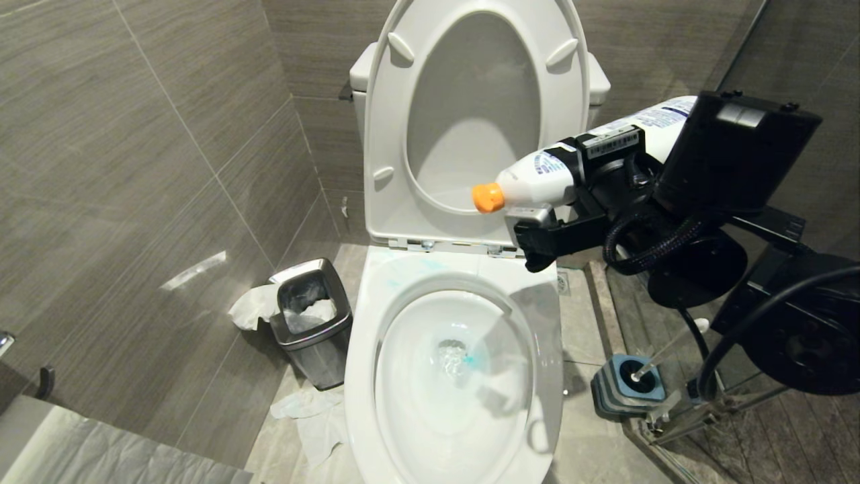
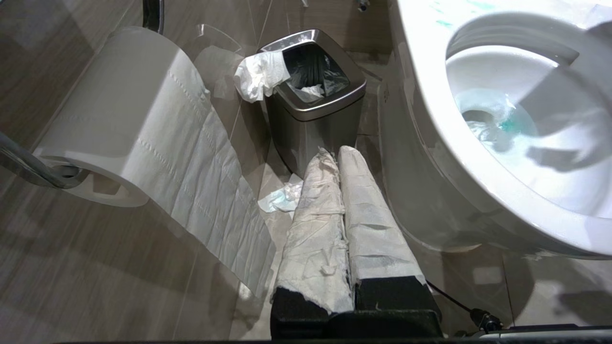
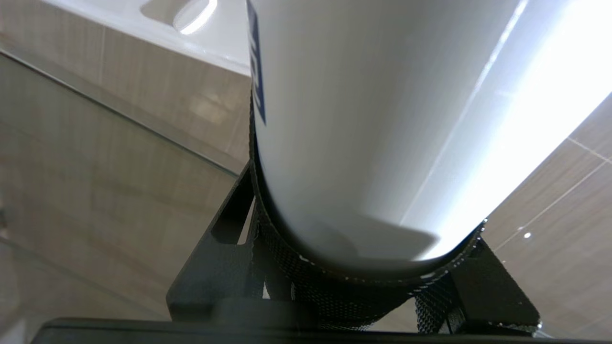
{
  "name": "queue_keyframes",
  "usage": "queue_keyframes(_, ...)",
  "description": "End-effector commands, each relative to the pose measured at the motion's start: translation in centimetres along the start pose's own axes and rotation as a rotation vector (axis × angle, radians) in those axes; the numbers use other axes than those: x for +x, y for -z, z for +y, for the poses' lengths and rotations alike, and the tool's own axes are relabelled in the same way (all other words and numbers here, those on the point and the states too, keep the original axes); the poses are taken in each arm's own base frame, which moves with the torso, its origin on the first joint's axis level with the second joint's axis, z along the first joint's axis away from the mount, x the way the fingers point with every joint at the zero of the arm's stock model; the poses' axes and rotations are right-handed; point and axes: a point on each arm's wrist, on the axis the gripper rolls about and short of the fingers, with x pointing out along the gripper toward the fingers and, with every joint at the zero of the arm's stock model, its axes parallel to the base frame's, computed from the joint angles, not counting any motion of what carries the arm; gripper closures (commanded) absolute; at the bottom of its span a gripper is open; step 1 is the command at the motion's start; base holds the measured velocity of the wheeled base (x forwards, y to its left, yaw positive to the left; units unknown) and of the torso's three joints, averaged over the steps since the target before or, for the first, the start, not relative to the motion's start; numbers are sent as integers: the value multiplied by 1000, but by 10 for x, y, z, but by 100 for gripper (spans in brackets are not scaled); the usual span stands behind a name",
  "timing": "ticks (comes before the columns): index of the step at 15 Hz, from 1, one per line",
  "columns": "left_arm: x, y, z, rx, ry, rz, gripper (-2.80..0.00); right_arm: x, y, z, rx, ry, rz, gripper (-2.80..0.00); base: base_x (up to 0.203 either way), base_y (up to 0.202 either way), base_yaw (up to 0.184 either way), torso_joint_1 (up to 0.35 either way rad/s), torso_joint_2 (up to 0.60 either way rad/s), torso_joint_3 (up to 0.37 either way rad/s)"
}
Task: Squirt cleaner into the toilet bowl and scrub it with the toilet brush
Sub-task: Pour in the cleaning agent, then place the cleaning agent on the floor
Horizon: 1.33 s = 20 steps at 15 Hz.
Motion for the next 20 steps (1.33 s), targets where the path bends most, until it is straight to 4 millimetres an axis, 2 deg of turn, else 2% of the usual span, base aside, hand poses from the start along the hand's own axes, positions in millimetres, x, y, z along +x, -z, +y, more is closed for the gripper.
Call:
queue_keyframes(1, 0, 0, 0, 0, 0, 2, 0, 2, -8, 3, 27, -7, -9, 0, 0, 0, 0, 0, 0, 0)
queue_keyframes(7, 0, 0, 0, 2, 1, 2, 0, -6, -28, 9, 239, -26, -65, 0, 0, 0, 0, 0, 0, 0)
queue_keyframes(20, 0, 0, 0, 2, 1, 2, 0, -10, -24, 20, 789, -70, 137, 0, 0, 0, 0, 0, 0, 0)
